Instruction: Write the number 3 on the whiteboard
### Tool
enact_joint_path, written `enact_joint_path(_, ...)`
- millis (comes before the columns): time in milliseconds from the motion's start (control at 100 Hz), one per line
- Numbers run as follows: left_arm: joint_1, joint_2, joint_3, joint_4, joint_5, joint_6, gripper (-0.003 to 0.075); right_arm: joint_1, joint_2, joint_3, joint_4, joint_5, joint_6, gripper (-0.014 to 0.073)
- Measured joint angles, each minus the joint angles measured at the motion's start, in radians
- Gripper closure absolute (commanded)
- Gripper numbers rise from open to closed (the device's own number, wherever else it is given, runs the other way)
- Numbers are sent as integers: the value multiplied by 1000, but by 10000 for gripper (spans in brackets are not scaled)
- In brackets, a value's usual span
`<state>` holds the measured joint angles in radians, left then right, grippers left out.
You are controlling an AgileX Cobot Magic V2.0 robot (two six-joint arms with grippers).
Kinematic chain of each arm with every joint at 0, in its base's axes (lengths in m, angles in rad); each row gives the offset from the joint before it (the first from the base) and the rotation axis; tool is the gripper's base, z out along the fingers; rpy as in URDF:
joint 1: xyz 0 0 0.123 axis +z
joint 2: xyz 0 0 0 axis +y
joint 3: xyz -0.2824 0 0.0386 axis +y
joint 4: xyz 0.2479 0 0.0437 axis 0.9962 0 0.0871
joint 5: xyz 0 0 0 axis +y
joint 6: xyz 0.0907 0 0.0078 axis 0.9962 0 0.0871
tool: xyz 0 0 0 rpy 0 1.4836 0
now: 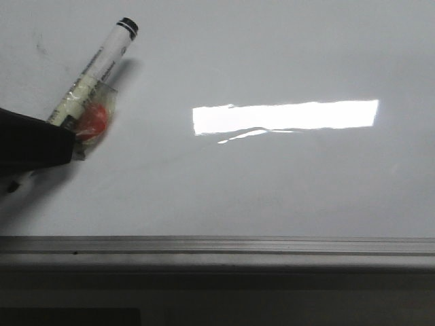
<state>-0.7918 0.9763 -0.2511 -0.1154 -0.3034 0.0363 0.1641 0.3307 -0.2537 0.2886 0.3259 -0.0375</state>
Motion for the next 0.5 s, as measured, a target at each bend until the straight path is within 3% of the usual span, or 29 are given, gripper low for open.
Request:
enact_joint_path(160,0,-38,2,149,13,0,741,226,113,-26,0,-58,-6,648)
enact_joint_path(370,0,-71,2,453,-7,0,741,572,350,-45,-25,-302,-109,645)
enact_joint_path(440,0,-71,2,537,-18,0,741,683,433,-83,-35,-341,-123,606)
enact_joint_path(500,0,-71,2,586,-22,0,741,756,507,-133,-39,-356,-131,520)
